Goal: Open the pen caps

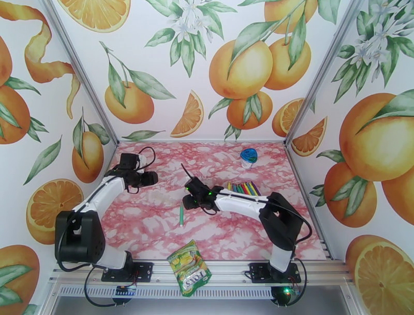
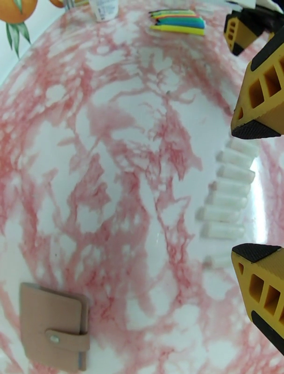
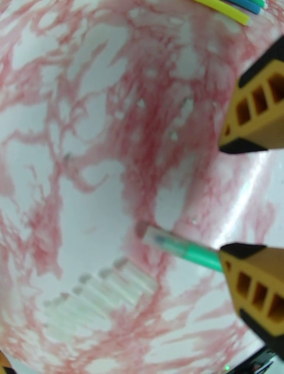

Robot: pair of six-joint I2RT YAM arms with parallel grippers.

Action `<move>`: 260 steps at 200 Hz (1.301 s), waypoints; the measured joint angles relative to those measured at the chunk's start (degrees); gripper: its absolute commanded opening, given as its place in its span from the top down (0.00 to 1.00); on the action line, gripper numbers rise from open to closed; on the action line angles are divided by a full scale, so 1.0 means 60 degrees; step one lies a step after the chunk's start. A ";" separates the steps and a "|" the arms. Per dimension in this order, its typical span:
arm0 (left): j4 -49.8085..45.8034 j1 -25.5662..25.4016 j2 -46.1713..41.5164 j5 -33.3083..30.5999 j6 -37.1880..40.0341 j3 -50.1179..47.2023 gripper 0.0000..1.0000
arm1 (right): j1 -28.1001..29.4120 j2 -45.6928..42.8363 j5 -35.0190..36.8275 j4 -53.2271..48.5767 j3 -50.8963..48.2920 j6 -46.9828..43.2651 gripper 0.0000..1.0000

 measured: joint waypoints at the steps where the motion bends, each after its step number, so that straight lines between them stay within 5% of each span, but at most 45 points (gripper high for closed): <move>1: 0.0007 0.0000 -0.0004 0.0004 0.0000 -0.0004 0.37 | 0.0007 0.0011 -0.0015 -0.0004 0.0011 -0.0004 0.44; 86: 0.0273 0.0000 -0.0102 0.0011 -0.0073 -0.0044 0.37 | 0.0692 0.1060 -0.0528 -0.0408 0.0769 0.0011 0.46; 260: 0.0688 0.0000 -0.0124 0.0062 -0.0324 -0.0419 0.36 | 0.0820 0.1781 0.0433 -0.1774 0.1333 0.0087 0.77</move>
